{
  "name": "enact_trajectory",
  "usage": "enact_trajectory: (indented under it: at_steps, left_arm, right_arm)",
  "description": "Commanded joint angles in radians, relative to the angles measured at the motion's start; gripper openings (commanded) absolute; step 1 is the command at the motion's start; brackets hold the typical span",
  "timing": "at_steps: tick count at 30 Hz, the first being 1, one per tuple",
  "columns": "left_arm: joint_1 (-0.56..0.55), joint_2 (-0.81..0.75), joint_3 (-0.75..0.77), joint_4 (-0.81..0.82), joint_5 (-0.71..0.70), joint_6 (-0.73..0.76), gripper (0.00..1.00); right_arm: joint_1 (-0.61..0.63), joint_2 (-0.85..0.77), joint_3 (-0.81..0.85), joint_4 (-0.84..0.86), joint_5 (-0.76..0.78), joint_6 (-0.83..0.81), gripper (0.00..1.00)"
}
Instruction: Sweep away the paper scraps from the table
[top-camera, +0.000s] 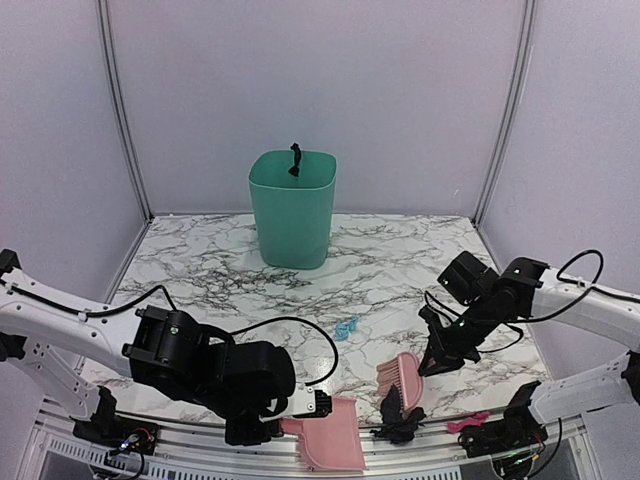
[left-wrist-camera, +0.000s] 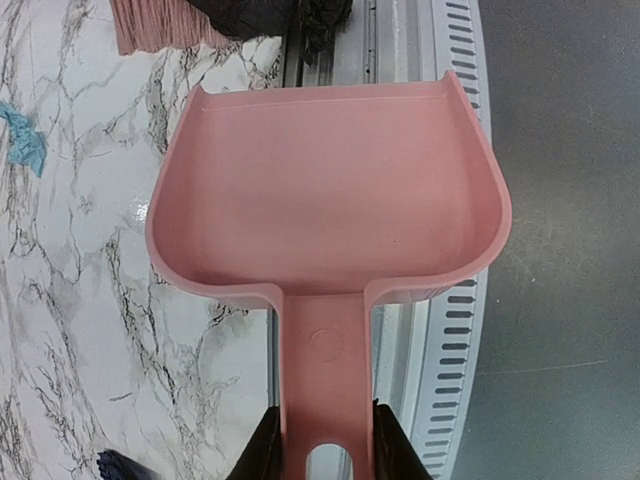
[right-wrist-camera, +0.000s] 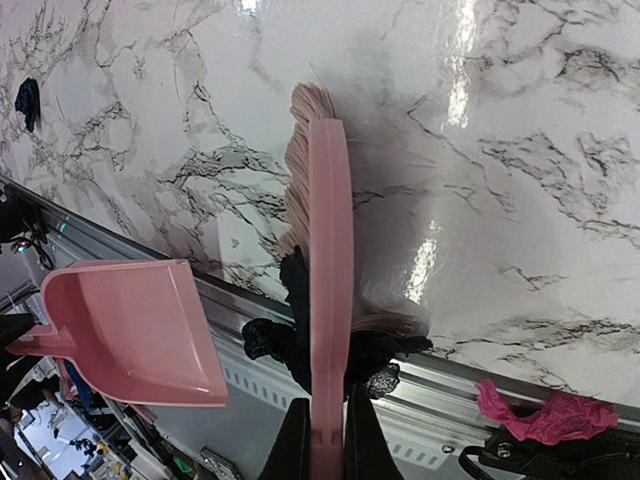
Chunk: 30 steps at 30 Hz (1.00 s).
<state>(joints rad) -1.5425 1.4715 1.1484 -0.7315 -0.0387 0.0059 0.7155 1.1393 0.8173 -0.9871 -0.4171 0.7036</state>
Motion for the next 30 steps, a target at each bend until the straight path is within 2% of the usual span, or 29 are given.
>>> enact_trajectory:
  at_steps: [1,13,17,25,30]
  left_arm:
    - [-0.023,0.072,0.056,-0.014,-0.015,0.005,0.0]
    - [-0.025,0.27,0.168,0.029,-0.103,-0.04,0.0]
    - [-0.012,0.313,0.191,0.038,-0.106,-0.042,0.0]
    - [0.024,0.382,0.237,0.078,-0.091,-0.062,0.0]
    - [0.045,0.405,0.273,0.096,-0.078,-0.078,0.0]
  right_arm:
    - [0.012,-0.002,0.003,-0.076,0.094,0.004,0.0]
    - [0.012,-0.034,0.181,-0.386,0.352,-0.012,0.0]
    - [0.012,-0.079,0.134,-0.387,0.245,-0.047,0.0]
    - [0.012,-0.086,0.053,-0.384,0.168,-0.116,0.0]
    - [0.012,-0.1,0.03,-0.298,0.059,-0.136,0.0]
